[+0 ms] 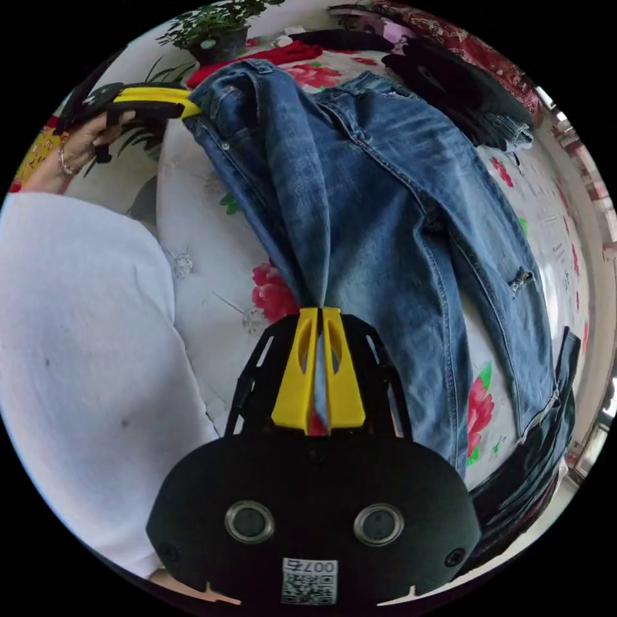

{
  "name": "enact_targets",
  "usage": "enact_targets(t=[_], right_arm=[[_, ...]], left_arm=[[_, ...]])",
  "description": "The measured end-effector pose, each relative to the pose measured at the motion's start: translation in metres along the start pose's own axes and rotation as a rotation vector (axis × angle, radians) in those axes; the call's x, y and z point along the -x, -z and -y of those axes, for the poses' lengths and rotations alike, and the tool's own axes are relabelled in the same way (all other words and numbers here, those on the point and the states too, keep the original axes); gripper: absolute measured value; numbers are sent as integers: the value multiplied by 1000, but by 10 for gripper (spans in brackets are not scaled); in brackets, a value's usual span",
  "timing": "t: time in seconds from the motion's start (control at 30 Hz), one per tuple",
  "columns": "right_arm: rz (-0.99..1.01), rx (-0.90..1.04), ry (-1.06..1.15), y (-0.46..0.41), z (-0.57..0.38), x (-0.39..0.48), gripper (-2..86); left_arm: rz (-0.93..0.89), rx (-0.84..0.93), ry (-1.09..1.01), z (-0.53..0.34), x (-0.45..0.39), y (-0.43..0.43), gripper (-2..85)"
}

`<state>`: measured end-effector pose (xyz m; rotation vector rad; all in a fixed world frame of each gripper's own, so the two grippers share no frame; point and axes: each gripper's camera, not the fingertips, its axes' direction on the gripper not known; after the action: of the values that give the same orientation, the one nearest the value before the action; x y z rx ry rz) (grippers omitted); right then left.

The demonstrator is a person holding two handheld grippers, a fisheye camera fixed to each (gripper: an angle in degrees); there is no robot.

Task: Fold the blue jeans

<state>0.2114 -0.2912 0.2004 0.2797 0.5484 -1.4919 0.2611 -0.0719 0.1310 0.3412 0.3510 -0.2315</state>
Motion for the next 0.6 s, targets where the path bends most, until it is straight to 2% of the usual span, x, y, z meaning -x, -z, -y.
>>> enact_targets(t=[0.13, 0.17, 0.23, 0.3, 0.33, 0.43, 0.5, 0.6], right_arm=[[191, -177, -28, 39, -8, -1, 4], [252, -184, -65, 38, -5, -1, 5], [313, -148, -68, 26, 3, 3, 10], [336, -84, -72, 9, 11, 6, 14], [341, -84, -83, 9, 12, 4, 15], [336, -196, -179, 28, 1, -15, 19], [306, -292, -315, 40, -15, -39, 23], [248, -315, -480, 36, -26, -65, 28]], left_arm=[[60, 4, -107, -19, 19, 38, 14], [0, 74, -105, -29, 31, 29, 20], [-10, 176, -76, -50, 47, -1, 29], [5, 338, 76, -83, 71, -41, 29], [-5, 343, 99, -89, 75, -43, 33], [-97, 167, 241, -104, 96, -11, 55], [-220, -3, 337, -97, 114, 10, 78], [-277, -90, 317, -63, 113, 8, 72]])
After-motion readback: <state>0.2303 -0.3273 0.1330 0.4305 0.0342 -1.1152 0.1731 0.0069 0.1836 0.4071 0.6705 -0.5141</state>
